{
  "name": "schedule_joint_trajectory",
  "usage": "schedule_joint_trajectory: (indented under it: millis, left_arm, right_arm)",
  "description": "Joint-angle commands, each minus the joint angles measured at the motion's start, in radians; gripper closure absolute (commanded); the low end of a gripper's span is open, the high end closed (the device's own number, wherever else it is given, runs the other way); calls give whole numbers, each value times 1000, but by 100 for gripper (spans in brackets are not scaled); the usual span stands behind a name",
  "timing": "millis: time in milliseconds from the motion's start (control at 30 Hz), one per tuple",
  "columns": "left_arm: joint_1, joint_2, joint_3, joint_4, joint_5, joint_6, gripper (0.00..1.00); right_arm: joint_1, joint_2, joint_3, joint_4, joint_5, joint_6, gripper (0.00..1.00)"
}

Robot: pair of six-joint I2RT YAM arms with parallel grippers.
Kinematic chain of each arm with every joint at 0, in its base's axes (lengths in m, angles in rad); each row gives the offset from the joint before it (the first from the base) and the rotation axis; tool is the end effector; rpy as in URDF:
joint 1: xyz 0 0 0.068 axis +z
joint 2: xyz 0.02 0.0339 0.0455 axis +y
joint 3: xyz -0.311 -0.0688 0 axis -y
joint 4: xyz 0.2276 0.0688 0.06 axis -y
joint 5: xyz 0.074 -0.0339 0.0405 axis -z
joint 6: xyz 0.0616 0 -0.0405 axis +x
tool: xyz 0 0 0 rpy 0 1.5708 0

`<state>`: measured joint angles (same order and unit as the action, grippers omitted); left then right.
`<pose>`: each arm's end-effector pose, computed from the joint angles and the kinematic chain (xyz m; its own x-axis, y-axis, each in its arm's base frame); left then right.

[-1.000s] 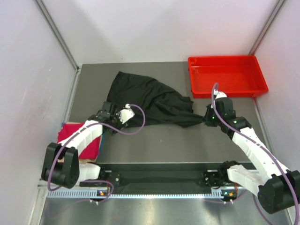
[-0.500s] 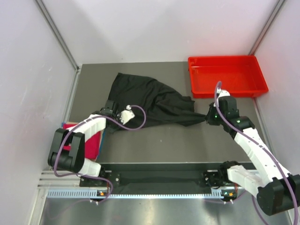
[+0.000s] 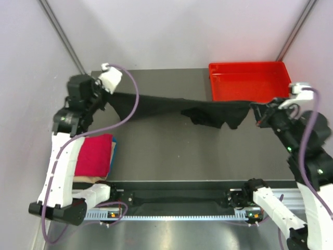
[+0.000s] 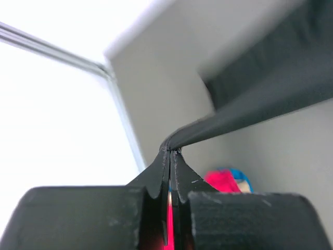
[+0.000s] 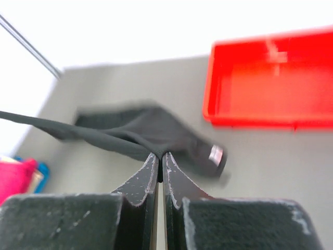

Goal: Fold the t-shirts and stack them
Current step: Flatten the tshirt out

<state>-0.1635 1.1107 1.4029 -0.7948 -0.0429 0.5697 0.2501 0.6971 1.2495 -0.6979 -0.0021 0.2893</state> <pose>0.1991 -0.0302 0.4499 -0.3325 0.6010 -0.7268 0.3621 0.7929 0.4901 0.0755 0.0194 0.4640 -0.2058 0.2419 -0.9482 -0.1991 0.9384 0.2826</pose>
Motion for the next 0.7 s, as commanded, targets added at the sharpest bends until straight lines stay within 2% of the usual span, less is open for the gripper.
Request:
schedule_joint_trajectory:
  millis: [0, 67, 167, 233, 333, 500, 600, 667]
  left_arm:
    - [9, -26, 229, -66, -25, -28, 100]
    - [9, -22, 363, -66, -25, -28, 100]
    - [9, -6, 477, -66, -25, -28, 100]
    - [9, 12, 498, -66, -25, -28, 100]
    - [9, 47, 470, -66, -25, -28, 100]
    - [10, 158, 406, -66, -25, -28, 100]
    - [39, 257, 416, -66, -25, -28, 100]
    - [86, 323, 489, -66, -25, -28, 100]
  right_arm:
    - [-14, -30, 142, -66, 10, -30, 100]
    - [-14, -31, 211, -74, 10, -32, 100]
    - [-14, -13, 272, -49, 10, -36, 100]
    - [-14, 27, 290, -5, 8, -42, 100]
    - [-14, 120, 312, 78, -74, -48, 100]
    - [-14, 414, 438, 156, -147, -79, 100]
    - [-15, 628, 601, 179, -193, -87, 100]
    - [-17, 803, 788, 169, -214, -90, 100]
